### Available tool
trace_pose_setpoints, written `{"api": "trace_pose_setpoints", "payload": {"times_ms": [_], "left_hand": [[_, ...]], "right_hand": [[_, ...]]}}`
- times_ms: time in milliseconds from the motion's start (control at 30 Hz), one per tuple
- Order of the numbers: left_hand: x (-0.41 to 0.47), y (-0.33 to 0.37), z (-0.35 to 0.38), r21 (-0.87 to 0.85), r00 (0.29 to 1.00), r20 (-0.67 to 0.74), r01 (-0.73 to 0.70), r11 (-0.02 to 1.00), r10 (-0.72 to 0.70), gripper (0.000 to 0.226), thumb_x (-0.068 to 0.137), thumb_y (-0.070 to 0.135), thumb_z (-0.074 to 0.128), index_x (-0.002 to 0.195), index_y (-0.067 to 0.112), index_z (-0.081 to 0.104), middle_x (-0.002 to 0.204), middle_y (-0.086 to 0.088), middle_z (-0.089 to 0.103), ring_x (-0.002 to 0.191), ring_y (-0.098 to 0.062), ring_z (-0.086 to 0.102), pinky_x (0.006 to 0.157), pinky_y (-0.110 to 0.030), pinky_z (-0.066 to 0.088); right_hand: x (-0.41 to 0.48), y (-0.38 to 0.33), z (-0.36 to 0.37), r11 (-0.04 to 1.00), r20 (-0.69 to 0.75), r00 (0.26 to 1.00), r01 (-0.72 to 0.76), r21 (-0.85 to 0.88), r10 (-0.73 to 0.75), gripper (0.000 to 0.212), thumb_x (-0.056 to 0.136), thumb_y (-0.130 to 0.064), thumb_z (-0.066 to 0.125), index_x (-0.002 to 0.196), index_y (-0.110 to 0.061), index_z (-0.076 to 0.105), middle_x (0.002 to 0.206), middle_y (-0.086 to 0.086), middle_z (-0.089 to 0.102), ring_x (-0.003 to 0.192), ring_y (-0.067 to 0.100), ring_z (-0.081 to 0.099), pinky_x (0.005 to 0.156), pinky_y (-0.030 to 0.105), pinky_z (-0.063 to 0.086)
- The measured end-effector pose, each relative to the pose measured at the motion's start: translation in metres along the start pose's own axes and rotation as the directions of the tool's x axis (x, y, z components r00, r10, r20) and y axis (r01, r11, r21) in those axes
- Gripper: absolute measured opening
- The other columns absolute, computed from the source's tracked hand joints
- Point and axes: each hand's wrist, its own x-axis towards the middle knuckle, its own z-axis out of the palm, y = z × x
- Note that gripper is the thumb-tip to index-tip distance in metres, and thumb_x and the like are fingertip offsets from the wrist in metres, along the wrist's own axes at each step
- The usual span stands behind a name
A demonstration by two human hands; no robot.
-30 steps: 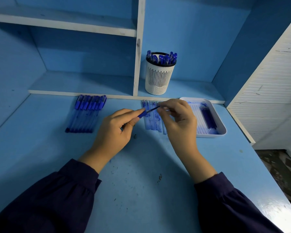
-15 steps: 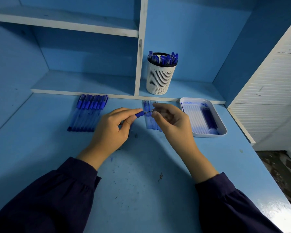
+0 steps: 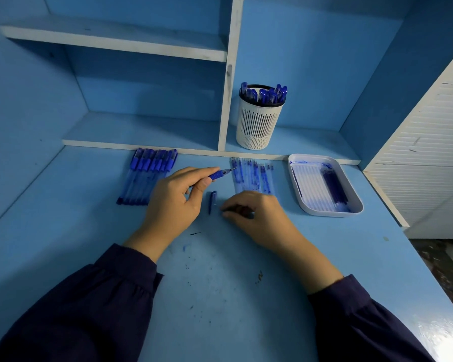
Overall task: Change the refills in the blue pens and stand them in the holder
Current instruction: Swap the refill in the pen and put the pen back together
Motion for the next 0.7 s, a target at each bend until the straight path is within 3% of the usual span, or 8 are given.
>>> {"api": "trace_pose_setpoints", "payload": {"times_ms": [133,267,533,700], "left_hand": [[0.000,0.000,0.000,-0.001,1.000,0.008,-0.009,1.000,0.009,0.027,0.098,0.022,0.055,0.121,0.015,0.069,0.105,0.013,0.067,0.090,0.005,0.061,0.072,-0.025,0.054],[0.000,0.001,0.001,-0.004,0.999,0.025,-0.029,1.000,0.029,0.026,0.097,0.017,0.057,0.120,0.013,0.070,0.103,0.012,0.068,0.085,0.001,0.062,0.067,-0.031,0.054],[0.000,0.000,0.003,0.028,0.997,0.048,-0.058,0.998,0.057,0.025,0.097,0.016,0.057,0.119,0.013,0.070,0.102,0.009,0.070,0.089,0.010,0.058,0.074,-0.016,0.051],[-0.001,0.002,0.004,0.017,0.994,0.082,-0.077,0.997,0.076,0.025,0.098,0.018,0.057,0.118,0.013,0.071,0.103,0.006,0.071,0.092,-0.004,0.064,0.075,-0.027,0.055]], "right_hand": [[0.003,-0.004,-0.008,0.924,-0.135,0.976,-0.109,0.366,0.169,0.008,0.087,-0.006,0.068,0.088,-0.014,0.071,0.075,-0.008,0.068,0.065,0.000,0.056,0.066,0.013,0.043],[0.006,-0.005,-0.018,0.809,-0.294,0.924,-0.027,0.588,0.244,0.014,0.089,-0.001,0.064,0.089,-0.013,0.070,0.079,-0.002,0.069,0.075,0.009,0.062,0.071,0.019,0.049],[0.006,-0.006,-0.018,0.794,-0.352,0.906,0.030,0.608,0.235,0.014,0.090,0.003,0.062,0.093,-0.008,0.069,0.082,0.000,0.070,0.080,0.011,0.064,0.077,0.021,0.052],[0.005,-0.006,-0.015,0.816,-0.287,0.935,-0.005,0.579,0.209,0.014,0.088,0.002,0.064,0.092,-0.009,0.070,0.075,-0.006,0.068,0.070,0.003,0.061,0.068,0.014,0.047]]}}
